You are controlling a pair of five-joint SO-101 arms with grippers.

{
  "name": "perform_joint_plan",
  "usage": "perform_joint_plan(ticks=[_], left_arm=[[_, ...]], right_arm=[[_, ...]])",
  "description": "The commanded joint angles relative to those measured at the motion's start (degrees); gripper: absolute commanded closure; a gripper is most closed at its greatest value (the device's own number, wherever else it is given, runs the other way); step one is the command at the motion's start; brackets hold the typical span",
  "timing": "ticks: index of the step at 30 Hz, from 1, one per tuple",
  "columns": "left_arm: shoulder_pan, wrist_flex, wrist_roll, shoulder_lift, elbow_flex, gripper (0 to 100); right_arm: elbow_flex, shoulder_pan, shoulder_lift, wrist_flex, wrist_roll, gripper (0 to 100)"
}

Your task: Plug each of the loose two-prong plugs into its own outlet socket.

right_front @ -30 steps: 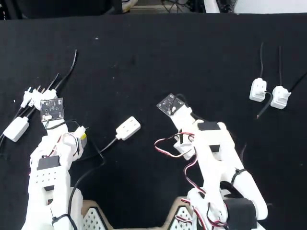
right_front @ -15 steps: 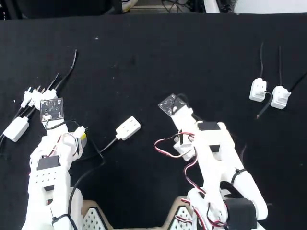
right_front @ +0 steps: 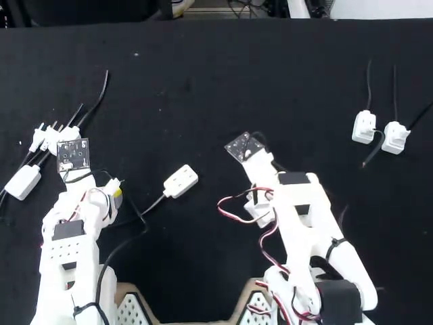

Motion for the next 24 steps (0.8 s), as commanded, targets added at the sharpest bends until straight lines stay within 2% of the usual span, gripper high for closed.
perform_joint_plan(ticks=[1,8,13,24], left_arm=[[-0.5,0.1,0.4,-0.9,-0.4,76],[-0.6,0.1,0.4,-0.9,-0.4,76],[-0.6,0.1,0.4,-0.9,-0.4,76],[-0.7,0.1,0.4,-0.9,-0.4,76]], right_arm=[[-0.7,-1.9,-0.2,0.1,-0.4,93.8],[-0.5,-1.9,-0.2,-0.6,-0.6,94.2],[0.9,-2.0,-0.1,-4.0,-5.4,93.9],[0.9,-2.0,-0.1,-3.0,-5.6,94.2]])
